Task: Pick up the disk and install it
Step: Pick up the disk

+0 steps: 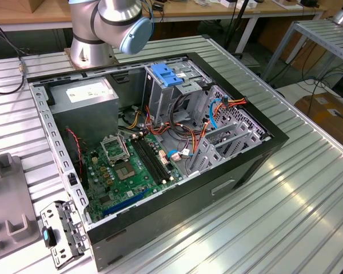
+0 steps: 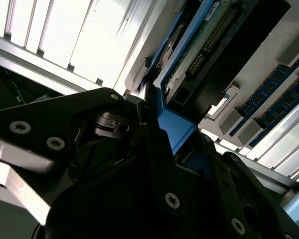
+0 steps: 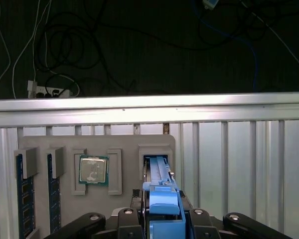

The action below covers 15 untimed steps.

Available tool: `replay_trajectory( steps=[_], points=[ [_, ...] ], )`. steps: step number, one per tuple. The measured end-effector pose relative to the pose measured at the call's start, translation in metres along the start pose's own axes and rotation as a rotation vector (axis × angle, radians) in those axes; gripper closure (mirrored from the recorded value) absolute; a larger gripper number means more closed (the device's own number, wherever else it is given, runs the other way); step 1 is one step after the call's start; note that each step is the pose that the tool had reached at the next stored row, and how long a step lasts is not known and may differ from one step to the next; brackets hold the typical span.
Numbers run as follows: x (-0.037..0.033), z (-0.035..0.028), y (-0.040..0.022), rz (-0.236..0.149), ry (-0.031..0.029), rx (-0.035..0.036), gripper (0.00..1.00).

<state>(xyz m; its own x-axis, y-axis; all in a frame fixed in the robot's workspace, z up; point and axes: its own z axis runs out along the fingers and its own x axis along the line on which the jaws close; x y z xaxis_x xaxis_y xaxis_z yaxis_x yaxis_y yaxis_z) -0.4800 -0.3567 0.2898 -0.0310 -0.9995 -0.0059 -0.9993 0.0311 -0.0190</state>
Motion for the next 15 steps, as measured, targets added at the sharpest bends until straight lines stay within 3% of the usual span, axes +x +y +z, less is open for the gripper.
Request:
replay_trajectory(
  steps=[15],
  points=[
    [0.0, -0.0078, -0.0002, 0.0, 0.0017, 0.0, 0.63]
  ],
)
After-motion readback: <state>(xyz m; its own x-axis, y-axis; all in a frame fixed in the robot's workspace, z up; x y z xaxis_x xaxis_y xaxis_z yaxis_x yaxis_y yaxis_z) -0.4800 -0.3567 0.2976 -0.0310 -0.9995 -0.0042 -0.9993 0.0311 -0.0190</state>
